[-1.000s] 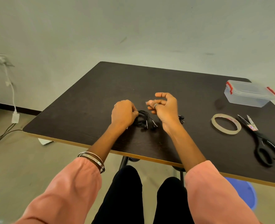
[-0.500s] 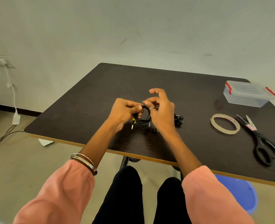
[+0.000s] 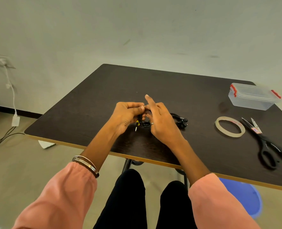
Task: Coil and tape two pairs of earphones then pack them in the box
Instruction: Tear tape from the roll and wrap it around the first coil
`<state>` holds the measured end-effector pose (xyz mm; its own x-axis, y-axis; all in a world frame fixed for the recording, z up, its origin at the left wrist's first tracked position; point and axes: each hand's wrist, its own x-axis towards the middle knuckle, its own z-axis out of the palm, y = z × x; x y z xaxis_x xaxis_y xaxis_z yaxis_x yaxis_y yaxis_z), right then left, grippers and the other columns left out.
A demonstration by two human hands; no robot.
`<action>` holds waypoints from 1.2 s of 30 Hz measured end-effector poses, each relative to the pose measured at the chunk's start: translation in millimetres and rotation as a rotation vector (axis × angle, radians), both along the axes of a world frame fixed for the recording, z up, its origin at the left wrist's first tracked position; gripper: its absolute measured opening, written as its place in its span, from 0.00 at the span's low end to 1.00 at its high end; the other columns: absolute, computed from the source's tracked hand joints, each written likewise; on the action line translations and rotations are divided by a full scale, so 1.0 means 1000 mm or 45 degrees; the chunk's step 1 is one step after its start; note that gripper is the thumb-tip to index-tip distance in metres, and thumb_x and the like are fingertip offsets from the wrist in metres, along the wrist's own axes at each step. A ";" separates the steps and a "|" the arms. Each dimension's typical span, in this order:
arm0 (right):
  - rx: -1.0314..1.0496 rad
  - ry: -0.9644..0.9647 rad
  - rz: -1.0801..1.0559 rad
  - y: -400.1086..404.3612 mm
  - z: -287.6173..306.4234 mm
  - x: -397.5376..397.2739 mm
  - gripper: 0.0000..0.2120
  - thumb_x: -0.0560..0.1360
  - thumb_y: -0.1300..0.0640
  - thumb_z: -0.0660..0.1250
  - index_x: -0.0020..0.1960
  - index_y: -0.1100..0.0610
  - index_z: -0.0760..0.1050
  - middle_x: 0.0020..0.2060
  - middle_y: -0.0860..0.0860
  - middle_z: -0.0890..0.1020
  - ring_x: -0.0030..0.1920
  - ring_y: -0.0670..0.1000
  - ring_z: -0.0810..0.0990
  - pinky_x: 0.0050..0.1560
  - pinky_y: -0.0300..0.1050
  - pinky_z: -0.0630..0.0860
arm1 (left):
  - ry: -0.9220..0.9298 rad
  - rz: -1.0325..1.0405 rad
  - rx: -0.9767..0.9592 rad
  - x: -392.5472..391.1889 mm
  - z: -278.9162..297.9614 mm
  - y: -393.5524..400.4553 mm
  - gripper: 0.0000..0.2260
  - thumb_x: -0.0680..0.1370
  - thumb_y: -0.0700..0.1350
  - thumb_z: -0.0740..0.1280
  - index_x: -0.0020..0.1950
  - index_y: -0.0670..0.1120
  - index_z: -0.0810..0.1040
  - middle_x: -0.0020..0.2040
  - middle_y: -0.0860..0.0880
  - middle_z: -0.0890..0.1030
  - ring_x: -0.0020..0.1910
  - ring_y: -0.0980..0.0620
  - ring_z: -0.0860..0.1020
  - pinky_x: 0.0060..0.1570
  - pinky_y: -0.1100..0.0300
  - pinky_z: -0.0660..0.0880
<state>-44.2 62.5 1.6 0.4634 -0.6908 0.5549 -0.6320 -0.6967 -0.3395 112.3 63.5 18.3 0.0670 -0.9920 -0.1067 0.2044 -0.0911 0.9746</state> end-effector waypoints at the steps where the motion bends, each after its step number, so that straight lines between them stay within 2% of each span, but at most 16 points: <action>1: -0.020 0.004 0.001 0.002 0.000 0.000 0.32 0.75 0.68 0.62 0.77 0.59 0.54 0.56 0.58 0.75 0.56 0.54 0.73 0.56 0.51 0.73 | -0.011 0.002 0.002 0.000 0.000 0.000 0.11 0.75 0.36 0.70 0.56 0.37 0.81 0.49 0.38 0.84 0.46 0.43 0.84 0.48 0.52 0.81; 6: 0.023 0.019 -0.010 0.005 0.000 -0.004 0.34 0.77 0.64 0.63 0.77 0.60 0.50 0.60 0.56 0.73 0.60 0.50 0.66 0.59 0.49 0.63 | 0.033 0.015 0.002 -0.002 0.003 0.001 0.11 0.75 0.34 0.69 0.57 0.39 0.80 0.44 0.42 0.86 0.42 0.47 0.85 0.40 0.60 0.80; 9: 0.170 -0.002 0.039 0.006 -0.001 -0.007 0.41 0.75 0.64 0.65 0.78 0.55 0.43 0.65 0.54 0.71 0.64 0.49 0.63 0.65 0.49 0.61 | 0.001 0.053 -0.019 -0.001 0.005 -0.001 0.13 0.75 0.34 0.69 0.59 0.41 0.77 0.43 0.41 0.85 0.41 0.48 0.84 0.41 0.58 0.81; 13: 0.403 -0.353 0.130 0.010 0.002 -0.011 0.46 0.72 0.69 0.65 0.78 0.53 0.39 0.66 0.46 0.75 0.67 0.45 0.68 0.69 0.49 0.63 | -0.141 0.127 -0.121 -0.002 0.007 -0.002 0.14 0.74 0.34 0.71 0.57 0.42 0.75 0.40 0.41 0.85 0.37 0.47 0.83 0.41 0.56 0.81; 14: 0.441 -0.475 0.148 0.010 0.003 -0.012 0.45 0.73 0.69 0.64 0.78 0.54 0.39 0.64 0.46 0.77 0.65 0.44 0.71 0.68 0.50 0.66 | -0.159 0.138 -0.148 -0.002 0.007 -0.002 0.13 0.73 0.34 0.71 0.55 0.42 0.75 0.39 0.40 0.85 0.37 0.47 0.82 0.40 0.55 0.80; 16: 0.479 -0.724 0.157 0.010 0.006 -0.011 0.39 0.77 0.68 0.62 0.78 0.55 0.42 0.57 0.48 0.82 0.55 0.48 0.78 0.58 0.47 0.73 | -0.216 0.153 -0.200 -0.003 0.006 -0.001 0.09 0.73 0.33 0.71 0.49 0.43 0.75 0.39 0.40 0.85 0.37 0.46 0.82 0.39 0.56 0.80; 17: 0.482 -0.844 0.144 0.010 0.007 -0.010 0.35 0.79 0.65 0.61 0.78 0.55 0.45 0.52 0.49 0.84 0.51 0.54 0.80 0.51 0.45 0.74 | -0.255 0.161 -0.225 -0.003 0.006 -0.001 0.08 0.74 0.33 0.71 0.47 0.44 0.76 0.39 0.40 0.85 0.37 0.45 0.83 0.40 0.56 0.80; 19: 0.455 -1.047 0.086 0.008 0.012 -0.009 0.28 0.81 0.60 0.60 0.77 0.54 0.52 0.45 0.50 0.86 0.49 0.65 0.77 0.48 0.43 0.71 | -0.330 0.158 -0.285 -0.004 0.005 -0.001 0.07 0.74 0.32 0.70 0.44 0.44 0.78 0.39 0.40 0.85 0.39 0.44 0.83 0.41 0.56 0.79; 21: 0.421 -1.160 0.036 0.005 0.017 -0.008 0.23 0.81 0.58 0.59 0.74 0.53 0.58 0.41 0.51 0.86 0.47 0.68 0.76 0.42 0.30 0.73 | -0.404 0.146 -0.350 -0.007 0.005 0.001 0.06 0.74 0.32 0.69 0.44 0.42 0.79 0.39 0.41 0.85 0.40 0.46 0.84 0.42 0.58 0.79; 22: 0.413 -1.178 0.022 0.003 0.020 -0.007 0.21 0.81 0.58 0.60 0.73 0.53 0.60 0.40 0.51 0.86 0.46 0.67 0.77 0.42 0.24 0.72 | -0.435 0.143 -0.384 -0.008 0.005 0.001 0.05 0.74 0.33 0.69 0.45 0.42 0.80 0.39 0.42 0.85 0.39 0.47 0.84 0.42 0.59 0.79; 24: 0.412 -1.149 0.010 0.000 0.025 -0.005 0.21 0.80 0.58 0.62 0.71 0.53 0.62 0.39 0.50 0.86 0.45 0.58 0.81 0.47 0.24 0.72 | -0.490 0.136 -0.450 -0.011 0.005 0.003 0.04 0.75 0.34 0.69 0.47 0.41 0.80 0.39 0.43 0.85 0.39 0.49 0.84 0.43 0.60 0.80; 26: 0.413 -1.034 0.009 0.000 0.028 -0.004 0.26 0.77 0.58 0.67 0.72 0.54 0.62 0.42 0.49 0.85 0.47 0.46 0.83 0.53 0.33 0.76 | -0.526 0.136 -0.493 -0.012 0.004 0.004 0.04 0.75 0.35 0.69 0.49 0.42 0.81 0.39 0.43 0.85 0.40 0.48 0.84 0.45 0.59 0.81; 27: 0.409 -0.947 -0.008 0.000 0.027 -0.004 0.30 0.75 0.58 0.70 0.72 0.54 0.62 0.44 0.48 0.84 0.48 0.43 0.82 0.53 0.38 0.78 | -0.535 0.143 -0.500 -0.012 0.003 0.004 0.04 0.75 0.36 0.70 0.49 0.42 0.81 0.38 0.43 0.84 0.40 0.48 0.84 0.46 0.58 0.81; 30: 0.383 -0.738 -0.077 0.001 0.022 -0.002 0.35 0.71 0.58 0.75 0.73 0.53 0.62 0.47 0.46 0.83 0.50 0.41 0.81 0.56 0.43 0.79 | -0.581 0.169 -0.512 -0.013 0.002 0.005 0.06 0.76 0.36 0.69 0.50 0.44 0.82 0.39 0.45 0.84 0.40 0.50 0.84 0.45 0.61 0.80; 32: 0.298 -0.682 -0.100 0.003 0.018 -0.002 0.33 0.71 0.61 0.74 0.72 0.54 0.64 0.47 0.45 0.83 0.50 0.41 0.81 0.57 0.43 0.78 | -0.590 0.174 -0.512 -0.014 0.002 0.005 0.06 0.76 0.36 0.68 0.50 0.45 0.82 0.41 0.47 0.85 0.40 0.52 0.84 0.44 0.63 0.80; 36: 0.081 -0.666 -0.108 0.009 0.014 -0.003 0.26 0.71 0.65 0.73 0.68 0.58 0.71 0.47 0.49 0.85 0.50 0.43 0.81 0.57 0.42 0.78 | -0.645 0.206 -0.495 -0.014 0.001 0.006 0.07 0.77 0.38 0.67 0.53 0.44 0.82 0.43 0.49 0.85 0.41 0.55 0.83 0.45 0.66 0.79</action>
<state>-47.0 71.3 15.8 0.0775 -0.7537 0.6527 -0.4200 -0.6184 -0.6642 98.0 69.9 19.2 0.1665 -0.9251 0.3413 -0.3070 0.2803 0.9095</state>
